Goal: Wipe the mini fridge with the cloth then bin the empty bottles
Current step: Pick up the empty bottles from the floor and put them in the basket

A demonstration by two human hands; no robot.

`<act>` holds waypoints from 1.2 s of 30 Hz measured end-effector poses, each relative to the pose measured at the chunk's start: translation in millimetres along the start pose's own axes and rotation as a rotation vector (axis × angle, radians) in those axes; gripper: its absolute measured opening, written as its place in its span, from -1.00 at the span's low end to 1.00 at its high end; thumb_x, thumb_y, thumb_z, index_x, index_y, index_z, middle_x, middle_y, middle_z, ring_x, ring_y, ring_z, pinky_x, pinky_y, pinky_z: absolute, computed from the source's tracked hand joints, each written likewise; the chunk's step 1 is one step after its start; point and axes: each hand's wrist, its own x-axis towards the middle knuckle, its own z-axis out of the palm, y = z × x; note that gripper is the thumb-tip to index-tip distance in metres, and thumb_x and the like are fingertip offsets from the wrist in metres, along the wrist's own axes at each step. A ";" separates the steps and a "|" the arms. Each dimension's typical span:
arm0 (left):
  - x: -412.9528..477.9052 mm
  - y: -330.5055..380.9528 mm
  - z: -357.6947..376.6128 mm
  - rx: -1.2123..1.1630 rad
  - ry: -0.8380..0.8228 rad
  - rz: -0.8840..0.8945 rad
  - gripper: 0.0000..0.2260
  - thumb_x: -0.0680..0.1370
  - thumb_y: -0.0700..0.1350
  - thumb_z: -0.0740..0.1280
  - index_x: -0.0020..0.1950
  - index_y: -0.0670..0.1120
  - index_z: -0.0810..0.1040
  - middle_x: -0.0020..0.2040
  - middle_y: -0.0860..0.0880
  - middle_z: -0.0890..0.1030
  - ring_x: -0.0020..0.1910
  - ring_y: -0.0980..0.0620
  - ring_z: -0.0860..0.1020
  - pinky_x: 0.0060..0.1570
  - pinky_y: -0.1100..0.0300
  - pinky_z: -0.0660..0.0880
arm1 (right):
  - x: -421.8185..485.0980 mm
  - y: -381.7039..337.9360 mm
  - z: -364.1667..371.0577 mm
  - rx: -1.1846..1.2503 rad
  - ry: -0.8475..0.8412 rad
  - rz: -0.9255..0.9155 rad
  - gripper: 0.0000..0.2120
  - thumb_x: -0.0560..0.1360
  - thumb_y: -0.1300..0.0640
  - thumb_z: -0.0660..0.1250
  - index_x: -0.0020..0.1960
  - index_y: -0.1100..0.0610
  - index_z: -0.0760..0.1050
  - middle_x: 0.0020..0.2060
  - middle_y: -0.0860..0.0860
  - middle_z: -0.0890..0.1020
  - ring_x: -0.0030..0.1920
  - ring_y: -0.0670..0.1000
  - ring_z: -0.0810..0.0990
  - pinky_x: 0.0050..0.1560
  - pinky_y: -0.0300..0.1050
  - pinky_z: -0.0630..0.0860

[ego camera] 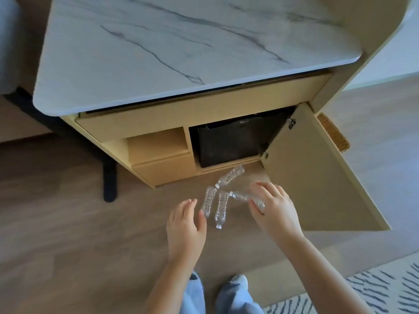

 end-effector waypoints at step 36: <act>29.9 -409.1 521.1 -0.052 -0.329 -0.237 -0.57 0.51 0.05 0.28 0.35 -0.02 0.37 0.30 0.01 0.43 0.28 0.03 0.39 0.18 0.16 0.35 | -24.1 295.0 588.6 0.134 -0.339 0.251 -0.50 0.49 -0.11 0.25 0.38 -0.02 0.26 0.34 -0.07 0.33 0.33 0.02 0.30 0.13 -0.10 0.39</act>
